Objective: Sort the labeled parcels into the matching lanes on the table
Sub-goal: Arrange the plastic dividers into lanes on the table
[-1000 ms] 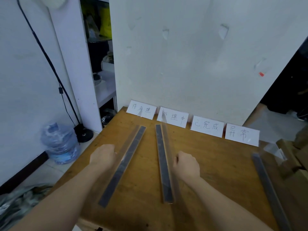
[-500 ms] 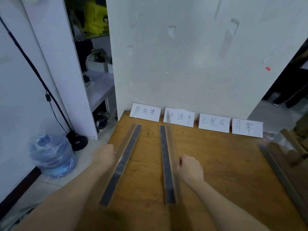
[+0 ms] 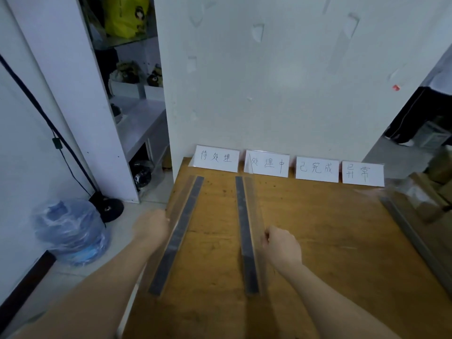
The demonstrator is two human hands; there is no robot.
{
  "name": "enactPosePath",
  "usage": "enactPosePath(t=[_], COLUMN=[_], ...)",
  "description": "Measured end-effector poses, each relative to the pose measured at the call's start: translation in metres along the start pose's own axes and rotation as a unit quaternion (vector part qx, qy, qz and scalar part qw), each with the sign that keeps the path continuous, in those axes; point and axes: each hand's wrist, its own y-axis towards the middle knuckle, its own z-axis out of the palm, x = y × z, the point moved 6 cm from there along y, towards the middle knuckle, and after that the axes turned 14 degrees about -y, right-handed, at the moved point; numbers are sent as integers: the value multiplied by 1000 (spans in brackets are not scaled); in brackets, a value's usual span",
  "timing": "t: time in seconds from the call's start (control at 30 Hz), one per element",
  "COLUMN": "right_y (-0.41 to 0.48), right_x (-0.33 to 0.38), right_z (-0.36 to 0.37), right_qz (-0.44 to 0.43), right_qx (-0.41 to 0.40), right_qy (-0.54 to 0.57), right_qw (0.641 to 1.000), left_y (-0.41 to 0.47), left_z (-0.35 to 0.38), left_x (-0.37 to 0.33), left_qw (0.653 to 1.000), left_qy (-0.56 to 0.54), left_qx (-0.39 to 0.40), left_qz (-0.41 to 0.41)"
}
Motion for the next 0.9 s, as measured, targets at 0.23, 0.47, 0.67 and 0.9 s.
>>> enactPosePath(t=[0.23,0.47,0.67,0.9], right_y=[0,3,4,5], right_x=[-1,1,1,0], right_z=[6,3,3,5], right_qz=[-5,-43,-47,-41], right_qx=[34,70,63,48], right_qy=[0,-7,-1,-7], right_qw=[999,997,997,998], left_y=[-13,-33,-31,-20], left_z=[5,-6,-6,-9], left_x=[3,14,8,1], left_qw=[997,994,995,993], left_qy=[19,22,10,18], left_qx=[69,90,77,94], left_qz=[-17,-59,-70,-68])
